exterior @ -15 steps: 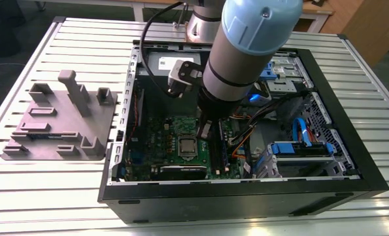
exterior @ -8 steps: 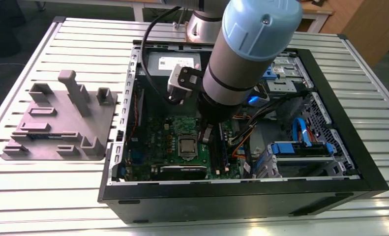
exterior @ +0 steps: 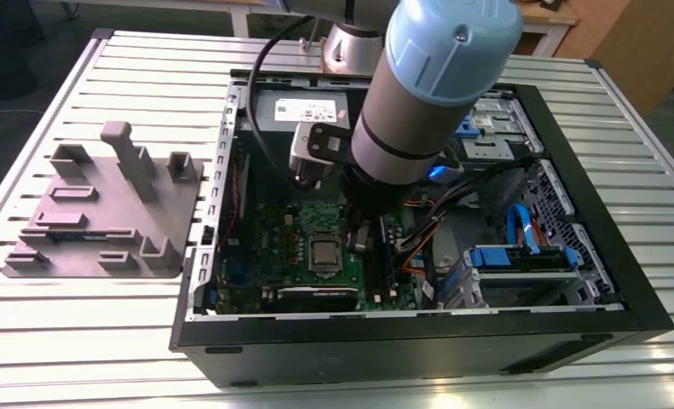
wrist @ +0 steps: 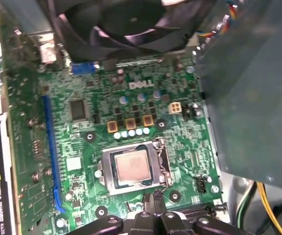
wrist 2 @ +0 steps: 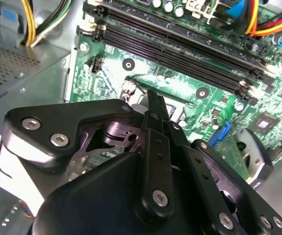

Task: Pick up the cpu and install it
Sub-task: 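Install the first cpu locking lever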

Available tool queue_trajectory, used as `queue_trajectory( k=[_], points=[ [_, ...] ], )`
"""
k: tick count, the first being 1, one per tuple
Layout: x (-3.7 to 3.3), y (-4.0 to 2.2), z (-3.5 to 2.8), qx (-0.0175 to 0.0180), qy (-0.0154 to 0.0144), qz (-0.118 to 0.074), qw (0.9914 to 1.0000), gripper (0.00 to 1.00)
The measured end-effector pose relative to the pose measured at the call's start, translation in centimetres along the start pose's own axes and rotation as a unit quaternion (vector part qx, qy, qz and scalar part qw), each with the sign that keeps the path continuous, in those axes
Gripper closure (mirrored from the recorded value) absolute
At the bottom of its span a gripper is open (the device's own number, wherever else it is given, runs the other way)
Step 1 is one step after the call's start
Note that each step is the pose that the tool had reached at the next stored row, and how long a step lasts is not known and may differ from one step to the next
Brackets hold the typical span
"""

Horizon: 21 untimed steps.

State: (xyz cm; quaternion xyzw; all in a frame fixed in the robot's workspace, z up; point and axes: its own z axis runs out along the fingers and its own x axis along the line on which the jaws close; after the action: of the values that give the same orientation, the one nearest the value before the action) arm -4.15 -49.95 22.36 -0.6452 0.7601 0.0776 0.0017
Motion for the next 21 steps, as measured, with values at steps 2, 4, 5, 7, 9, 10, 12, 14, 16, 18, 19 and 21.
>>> queue_trajectory(
  k=[2, 4, 5, 7, 9, 10, 12, 14, 16, 18, 19, 21],
  points=[
    [0.01, -0.01, 0.06, -0.0006, 0.0035, -0.009, 0.99996, 0.89],
    [0.02, -0.02, 0.06, 0.001, 0.015, -0.01, 0.99984, 0.89],
    [0.03, -0.02, 0.06, 0.0021, 0.0227, -0.011, 0.99968, 0.89],
    [0.03, -0.01, 0.08, 0.0038, 0.0365, -0.013, 0.99924, 0.89],
    [0.04, -0.03, 0.18, 0.0045, 0.0443, -0.019, 0.99883, 0.89],
    [0.04, -0.04, 0.25, 0.0044, 0.0461, -0.025, 0.99862, 0.89],
    [0.06, -0.05, 0.42, 0.0041, 0.0479, -0.039, 0.99808, 0.89],
    [0.08, -0.06, 0.56, 0.0055, 0.0489, -0.051, 0.99747, 0.89],
    [0.11, -0.09, 0.7, 0.0072, 0.0494, -0.057, 0.9971, 0.89],
    [0.23, -0.11, 0.85, 0.0086, 0.0494, -0.06, 0.99696, 0.89],
    [0.29, -0.12, 0.93, 0.0091, 0.0494, -0.061, 0.9969, 0.89],
    [0.44, -0.14, 1.08, 0.0094, 0.0495, -0.062, 0.99679, 0.89]
  ],
)
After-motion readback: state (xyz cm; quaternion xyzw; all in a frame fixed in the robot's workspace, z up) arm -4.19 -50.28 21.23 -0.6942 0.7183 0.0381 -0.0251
